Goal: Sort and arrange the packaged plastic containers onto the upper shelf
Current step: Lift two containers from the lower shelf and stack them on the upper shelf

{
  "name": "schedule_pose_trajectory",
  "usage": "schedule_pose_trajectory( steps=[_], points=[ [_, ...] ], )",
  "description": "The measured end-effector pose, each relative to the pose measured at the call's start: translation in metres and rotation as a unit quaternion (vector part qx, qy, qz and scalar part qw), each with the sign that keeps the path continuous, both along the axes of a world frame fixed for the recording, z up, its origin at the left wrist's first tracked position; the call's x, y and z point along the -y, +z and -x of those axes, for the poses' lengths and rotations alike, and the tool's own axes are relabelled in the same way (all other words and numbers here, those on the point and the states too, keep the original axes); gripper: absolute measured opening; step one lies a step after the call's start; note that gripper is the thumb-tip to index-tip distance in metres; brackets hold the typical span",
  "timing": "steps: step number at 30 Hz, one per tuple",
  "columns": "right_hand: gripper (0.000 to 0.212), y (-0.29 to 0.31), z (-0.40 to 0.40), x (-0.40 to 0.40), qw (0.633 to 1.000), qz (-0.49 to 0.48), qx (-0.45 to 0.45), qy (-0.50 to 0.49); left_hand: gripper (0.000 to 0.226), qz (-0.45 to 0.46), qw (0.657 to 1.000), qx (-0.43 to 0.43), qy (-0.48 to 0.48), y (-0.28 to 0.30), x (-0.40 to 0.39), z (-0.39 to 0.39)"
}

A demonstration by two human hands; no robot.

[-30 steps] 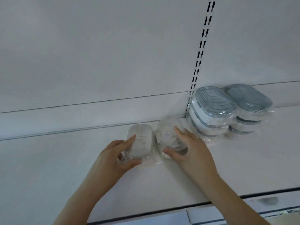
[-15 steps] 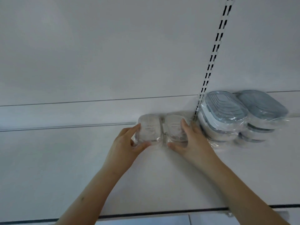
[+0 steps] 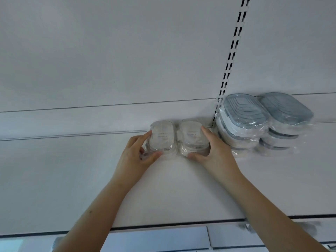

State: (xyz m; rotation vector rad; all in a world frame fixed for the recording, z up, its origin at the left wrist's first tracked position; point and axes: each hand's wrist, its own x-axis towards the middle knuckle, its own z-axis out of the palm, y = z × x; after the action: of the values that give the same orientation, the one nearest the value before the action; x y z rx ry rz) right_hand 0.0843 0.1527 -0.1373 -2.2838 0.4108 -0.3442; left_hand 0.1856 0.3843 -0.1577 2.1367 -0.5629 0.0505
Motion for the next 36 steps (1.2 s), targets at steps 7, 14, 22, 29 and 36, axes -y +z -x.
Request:
schedule_pose_trajectory(
  steps=[7,14,22,29,36],
  points=[
    [0.088,0.003,0.008,-0.006,0.998,-0.035,0.045,-0.012,0.063,-0.012,1.0,0.01,0.005,0.003,-0.003,0.003],
    [0.097,-0.002,0.003,-0.005,0.998,0.065,-0.02,0.01,0.065,-0.046,0.999,0.007,0.007,0.008,-0.003,0.012],
    [0.087,0.001,0.034,-0.037,0.986,0.134,0.097,0.024,0.071,-0.088,0.995,0.01,0.049,0.009,-0.021,0.057],
    [0.07,0.019,0.02,-0.108,0.969,0.064,0.191,0.142,0.044,-0.065,0.985,0.085,0.137,0.014,-0.053,0.12],
    [0.058,0.026,0.03,-0.203,0.94,0.014,0.25,0.23,0.02,-0.014,0.966,0.179,0.187,-0.008,-0.115,0.191]
  ],
)
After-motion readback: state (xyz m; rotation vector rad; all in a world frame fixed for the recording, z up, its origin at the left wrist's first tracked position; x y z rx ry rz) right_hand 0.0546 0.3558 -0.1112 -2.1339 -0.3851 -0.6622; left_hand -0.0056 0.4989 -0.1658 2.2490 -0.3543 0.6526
